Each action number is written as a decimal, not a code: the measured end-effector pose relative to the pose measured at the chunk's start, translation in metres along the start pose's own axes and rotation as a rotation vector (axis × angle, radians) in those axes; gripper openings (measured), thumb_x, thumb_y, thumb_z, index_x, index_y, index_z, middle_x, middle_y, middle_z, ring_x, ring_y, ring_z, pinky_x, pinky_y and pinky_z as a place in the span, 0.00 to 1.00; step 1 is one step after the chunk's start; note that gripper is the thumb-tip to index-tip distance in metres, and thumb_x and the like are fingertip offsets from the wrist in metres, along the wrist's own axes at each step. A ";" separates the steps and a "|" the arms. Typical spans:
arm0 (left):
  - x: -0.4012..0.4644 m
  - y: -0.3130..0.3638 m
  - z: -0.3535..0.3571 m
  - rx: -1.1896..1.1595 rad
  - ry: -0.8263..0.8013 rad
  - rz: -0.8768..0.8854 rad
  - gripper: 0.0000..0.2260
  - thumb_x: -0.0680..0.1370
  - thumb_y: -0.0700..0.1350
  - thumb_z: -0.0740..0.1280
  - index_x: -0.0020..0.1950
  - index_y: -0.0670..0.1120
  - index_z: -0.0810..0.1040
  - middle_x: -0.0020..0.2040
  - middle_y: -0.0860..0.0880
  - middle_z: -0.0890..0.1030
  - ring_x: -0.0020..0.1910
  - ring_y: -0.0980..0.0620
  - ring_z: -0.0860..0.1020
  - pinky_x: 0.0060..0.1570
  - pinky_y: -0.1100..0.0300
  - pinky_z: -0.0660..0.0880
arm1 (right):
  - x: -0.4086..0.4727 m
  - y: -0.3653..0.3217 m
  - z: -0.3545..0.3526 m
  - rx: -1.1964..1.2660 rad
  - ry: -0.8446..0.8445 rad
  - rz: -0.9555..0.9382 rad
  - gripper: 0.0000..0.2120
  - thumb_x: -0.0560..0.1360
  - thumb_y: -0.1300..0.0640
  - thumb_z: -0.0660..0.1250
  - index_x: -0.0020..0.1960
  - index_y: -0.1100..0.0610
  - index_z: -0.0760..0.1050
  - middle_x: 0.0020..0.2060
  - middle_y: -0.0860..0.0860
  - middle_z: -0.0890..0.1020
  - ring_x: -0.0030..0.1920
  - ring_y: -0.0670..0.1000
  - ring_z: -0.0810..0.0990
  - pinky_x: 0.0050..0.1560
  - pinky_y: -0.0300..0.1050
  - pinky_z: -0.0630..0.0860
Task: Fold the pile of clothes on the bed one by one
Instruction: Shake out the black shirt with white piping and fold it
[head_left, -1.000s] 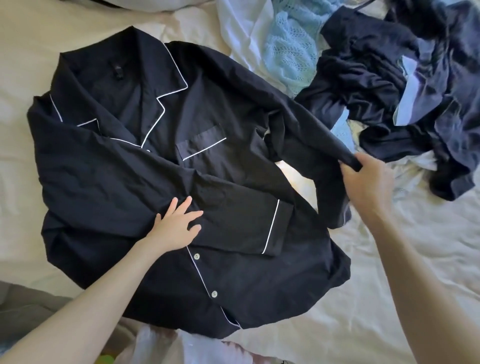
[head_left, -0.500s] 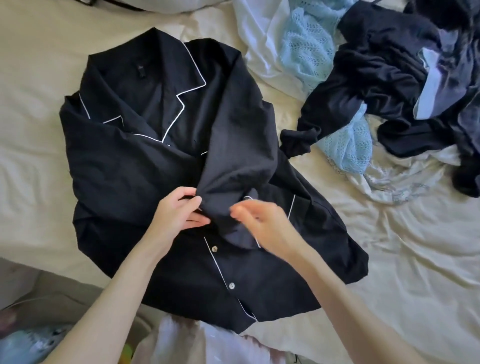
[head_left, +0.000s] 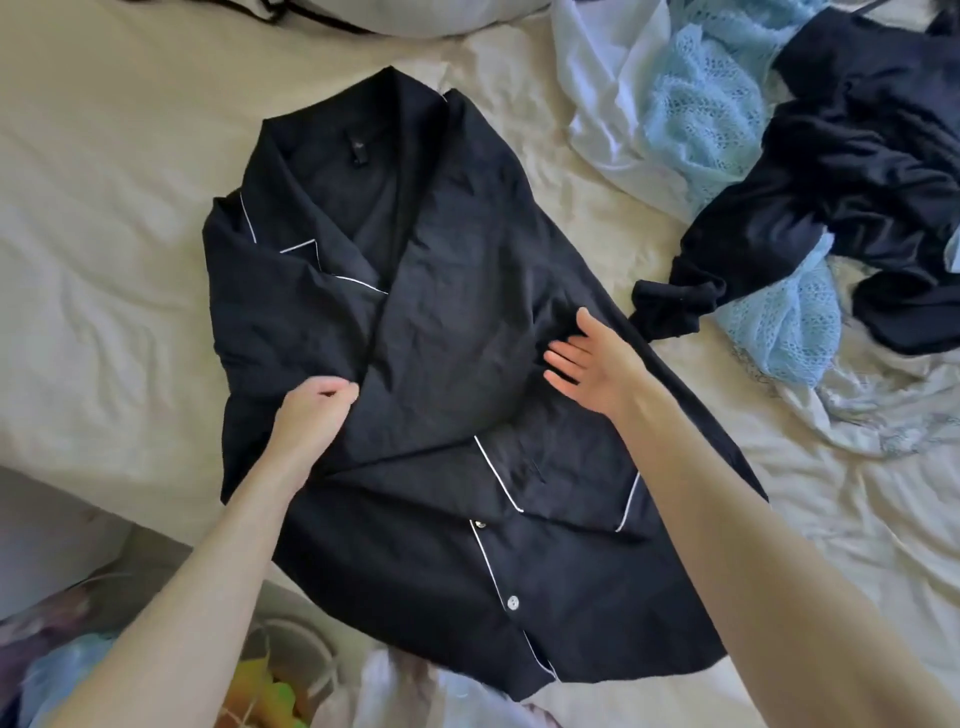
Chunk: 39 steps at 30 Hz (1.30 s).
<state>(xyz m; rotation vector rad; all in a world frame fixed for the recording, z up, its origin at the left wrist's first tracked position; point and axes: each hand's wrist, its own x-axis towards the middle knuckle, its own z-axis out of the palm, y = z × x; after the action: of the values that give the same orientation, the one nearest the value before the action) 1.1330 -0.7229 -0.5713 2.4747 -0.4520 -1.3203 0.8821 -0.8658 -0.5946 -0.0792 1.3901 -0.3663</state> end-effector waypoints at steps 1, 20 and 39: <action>0.006 0.012 0.003 0.029 -0.017 0.014 0.11 0.76 0.54 0.64 0.53 0.49 0.78 0.55 0.47 0.80 0.57 0.44 0.77 0.61 0.46 0.73 | 0.003 -0.006 0.005 0.052 -0.021 0.027 0.30 0.79 0.47 0.61 0.75 0.60 0.57 0.70 0.56 0.69 0.69 0.54 0.69 0.64 0.51 0.68; 0.068 0.162 0.063 0.100 -0.154 0.331 0.08 0.76 0.49 0.67 0.48 0.45 0.78 0.47 0.46 0.80 0.43 0.49 0.79 0.45 0.59 0.77 | 0.025 -0.036 0.004 0.138 0.056 -0.272 0.05 0.80 0.59 0.61 0.51 0.51 0.74 0.55 0.53 0.80 0.55 0.53 0.79 0.49 0.46 0.77; -0.047 -0.011 0.074 -0.223 0.148 -0.025 0.11 0.77 0.48 0.67 0.57 0.49 0.71 0.52 0.50 0.78 0.49 0.51 0.77 0.54 0.53 0.74 | -0.024 0.122 -0.024 -0.893 0.200 -0.308 0.26 0.73 0.50 0.70 0.68 0.54 0.67 0.55 0.45 0.74 0.53 0.47 0.75 0.53 0.38 0.67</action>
<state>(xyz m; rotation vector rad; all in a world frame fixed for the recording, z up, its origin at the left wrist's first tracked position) 1.0476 -0.7026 -0.5804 2.3764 -0.2265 -1.1195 0.8811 -0.7400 -0.6090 -1.0188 1.6533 0.0234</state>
